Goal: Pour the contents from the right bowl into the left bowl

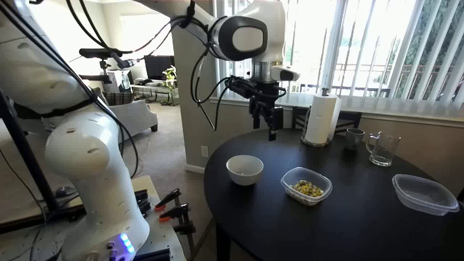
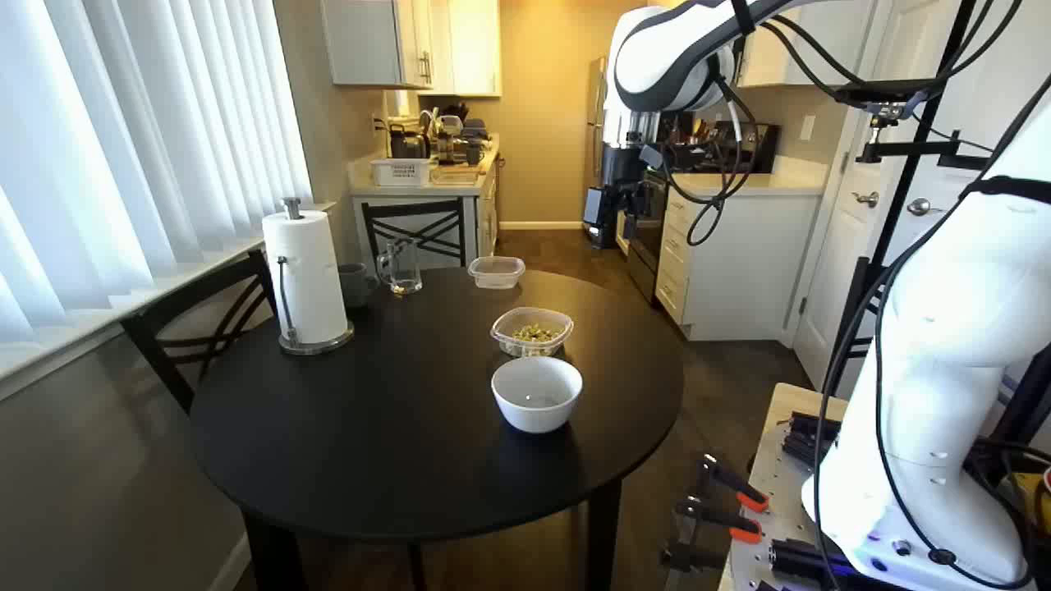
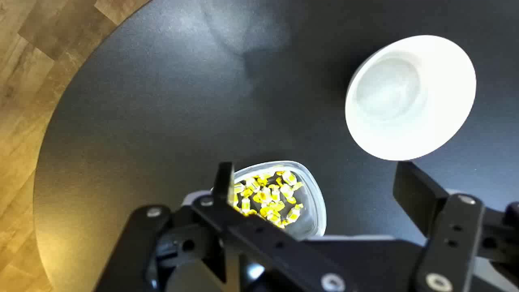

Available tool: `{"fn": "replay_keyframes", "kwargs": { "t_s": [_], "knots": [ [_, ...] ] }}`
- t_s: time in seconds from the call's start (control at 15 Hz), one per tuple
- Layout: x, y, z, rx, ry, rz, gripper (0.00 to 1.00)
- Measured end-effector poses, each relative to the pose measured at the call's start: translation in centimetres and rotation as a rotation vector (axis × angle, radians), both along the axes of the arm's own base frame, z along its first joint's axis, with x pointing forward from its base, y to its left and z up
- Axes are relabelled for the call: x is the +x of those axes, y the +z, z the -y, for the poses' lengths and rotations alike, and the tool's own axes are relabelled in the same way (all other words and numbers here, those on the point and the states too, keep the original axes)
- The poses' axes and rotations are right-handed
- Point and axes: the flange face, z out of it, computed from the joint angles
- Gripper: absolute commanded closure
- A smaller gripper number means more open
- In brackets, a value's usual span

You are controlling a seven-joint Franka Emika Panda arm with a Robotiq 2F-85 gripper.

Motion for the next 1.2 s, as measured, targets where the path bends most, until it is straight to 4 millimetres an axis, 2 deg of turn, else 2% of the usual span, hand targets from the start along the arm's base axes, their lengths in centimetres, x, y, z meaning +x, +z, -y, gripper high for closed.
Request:
{"fn": "replay_keyframes", "kwargs": {
  "t_s": [0.67,0.8,1.0,1.2],
  "knots": [
    [0.0,-0.1,0.0,-0.002,0.003,-0.002,0.0],
    [0.6,-0.6,-0.5,-0.045,0.043,-0.01,0.0],
    [3.9,-2.1,-2.3,-0.139,0.134,-0.018,0.0],
    [8.8,-5.4,-4.3,-0.211,0.195,-0.059,0.0]
  ]
}}
